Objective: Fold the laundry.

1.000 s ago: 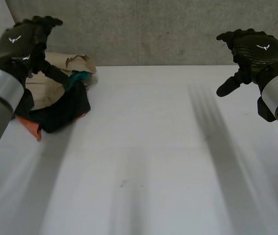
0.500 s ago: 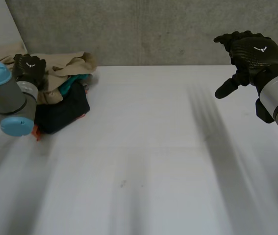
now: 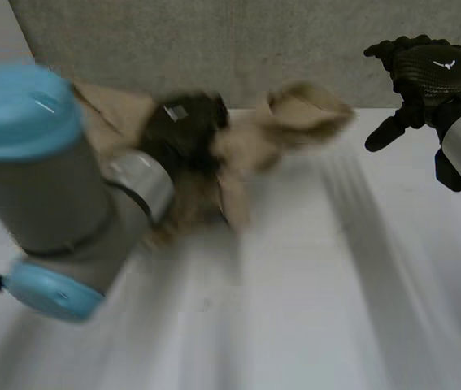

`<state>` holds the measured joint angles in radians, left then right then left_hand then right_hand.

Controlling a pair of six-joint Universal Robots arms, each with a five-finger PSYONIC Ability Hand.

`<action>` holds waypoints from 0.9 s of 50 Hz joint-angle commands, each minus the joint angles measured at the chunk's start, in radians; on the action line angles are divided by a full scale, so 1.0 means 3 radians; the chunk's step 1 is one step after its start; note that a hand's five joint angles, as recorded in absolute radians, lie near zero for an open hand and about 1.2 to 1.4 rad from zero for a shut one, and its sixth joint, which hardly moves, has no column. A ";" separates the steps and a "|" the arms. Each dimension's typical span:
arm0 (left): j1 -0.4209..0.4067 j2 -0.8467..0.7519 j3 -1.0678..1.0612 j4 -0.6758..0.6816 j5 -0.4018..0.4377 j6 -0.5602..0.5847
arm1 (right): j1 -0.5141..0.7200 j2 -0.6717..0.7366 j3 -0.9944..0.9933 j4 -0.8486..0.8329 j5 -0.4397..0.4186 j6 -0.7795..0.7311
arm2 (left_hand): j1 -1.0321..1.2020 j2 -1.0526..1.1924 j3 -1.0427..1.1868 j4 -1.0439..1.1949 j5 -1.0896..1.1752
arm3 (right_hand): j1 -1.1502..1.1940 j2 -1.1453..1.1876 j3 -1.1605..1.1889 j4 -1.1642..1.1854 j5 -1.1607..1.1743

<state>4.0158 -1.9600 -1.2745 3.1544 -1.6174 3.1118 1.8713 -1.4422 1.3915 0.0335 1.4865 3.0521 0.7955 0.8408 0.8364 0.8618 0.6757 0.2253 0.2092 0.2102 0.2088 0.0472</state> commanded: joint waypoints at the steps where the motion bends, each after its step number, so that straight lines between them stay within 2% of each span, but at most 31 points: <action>1: -0.0286 -0.0487 0.0142 -0.0242 -0.0054 0.0053 | -0.0102 0.0047 -0.0001 0.0083 -0.0005 -0.0095 | -0.0852 -0.1003 -0.0988 -0.1073 -0.1034 | -0.0169 -0.0115 -0.0119 -0.0114 -0.0157; 4: -0.0281 -0.0396 0.0193 -0.0319 -0.0110 0.0064 | -0.0132 0.0083 -0.0011 0.0134 -0.0016 -0.0172 | -0.1303 -0.1454 -0.1439 -0.1524 -0.1485 | -0.0169 -0.0115 -0.0119 -0.0114 -0.0157; 7: -0.0235 -0.0069 0.0183 -0.0283 -0.0121 0.0094 | -0.0127 0.0083 -0.0047 0.0215 -0.0026 -0.0294 | -0.1849 -0.2000 -0.1985 -0.2070 -0.2031 | -0.0169 -0.0115 -0.0119 -0.0114 -0.0157; 10: -0.0102 0.0075 0.0168 -0.0232 -0.0121 0.0186 | -0.0107 0.0083 -0.0093 0.0399 -0.0046 -0.0499 | -0.1950 -0.2101 -0.2086 -0.2171 -0.2132 | -0.0169 -0.0115 -0.0119 -0.0114 -0.0157; 16: 0.0292 0.0086 0.0183 -0.0074 -0.0080 0.0809 | -0.0086 0.0113 -0.0011 0.0859 -0.0118 -0.0908 | -0.1989 -0.2140 -0.2125 -0.2210 -0.2171 | -0.0169 -0.0115 -0.0119 -0.0114 -0.0157; 21: 0.0623 -0.0368 0.0290 0.0054 0.0175 0.1641 | 0.0015 0.0236 0.0224 0.0967 -0.0138 -0.0913 | -0.1999 -0.2150 -0.2135 -0.2220 -0.2181 | -0.0169 -0.0115 -0.0119 -0.0114 -0.0157; 25: 0.0813 -0.0777 0.0464 0.0049 0.0446 0.2082 | 0.0469 0.0318 0.0535 0.0784 -0.0093 -0.0766 | -0.2057 -0.2208 -0.2193 -0.2278 -0.2240 | -0.0169 -0.0115 -0.0119 -0.0114 -0.0157; 31: 0.0885 -0.1416 0.0893 0.0059 0.0829 0.2334 | 0.0762 0.0481 0.0990 0.0079 -0.0072 -0.0240 | -0.2067 -0.2218 -0.2203 -0.2288 -0.2250 | -0.0169 -0.0115 -0.0119 -0.0114 -0.0157; 35: 0.0906 -0.1826 0.1200 0.0044 0.1009 0.2395 | 0.0885 0.0762 0.1099 -0.0295 -0.0016 -0.0141 | -0.2028 -0.2180 -0.2165 -0.2249 -0.2211 | -0.0169 -0.0115 -0.0119 -0.0114 -0.0157; 37: 0.0906 -0.1939 0.1303 0.0019 0.1045 0.2446 | 0.1002 0.0951 0.1083 -0.0403 0.0071 -0.0152 | -0.1775 -0.1926 -0.1911 -0.1996 -0.1958 | 0.0038 0.0092 0.0088 0.0093 0.0050; 39: 0.0880 -0.2031 0.1410 -0.0038 0.1045 0.2538 | 0.1028 0.1059 0.1027 -0.0444 0.0229 -0.0167 | -0.0196 -0.0347 -0.0332 -0.0417 -0.0378 | 0.1649 0.1702 0.1699 0.1704 0.1660; 40: 0.0870 -0.2042 0.1446 -0.0053 0.1030 0.2564 | 0.1028 0.1075 0.0992 -0.0454 0.0285 -0.0167 | 0.0829 0.0678 0.0693 0.0608 0.0647 | 0.2566 0.2620 0.2617 0.2622 0.2578; 41: 0.0855 -0.2037 0.1492 -0.0068 0.0969 0.2599 | 0.1023 0.1070 0.0931 -0.0464 0.0382 -0.0167 | 0.1991 0.1840 0.1855 0.1770 0.1808 | 0.3890 0.3944 0.3940 0.3945 0.3902; 43: 0.0844 -0.2031 0.1513 -0.0053 0.0882 0.2579 | 0.1008 0.1055 0.0859 -0.0480 0.0460 -0.0167 | 0.2003 0.1851 0.1866 0.1782 0.1820 | 0.3903 0.3957 0.3954 0.3958 0.3915; 45: 0.0804 -0.1920 0.1497 -0.0053 0.0652 0.2488 | 0.0952 0.0958 0.0731 -0.0480 0.0485 -0.0197 | 0.2003 0.1851 0.1866 0.1782 0.1820 | 0.3903 0.3957 0.3954 0.3958 0.3915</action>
<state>4.2788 -2.5541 -0.8551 3.1478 -1.3222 3.8689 2.1713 -1.1469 1.6925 -0.0986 1.5581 3.0095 0.9511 0.8650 0.8385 0.8391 0.6500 0.9560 0.9756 0.9559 0.9368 0.7473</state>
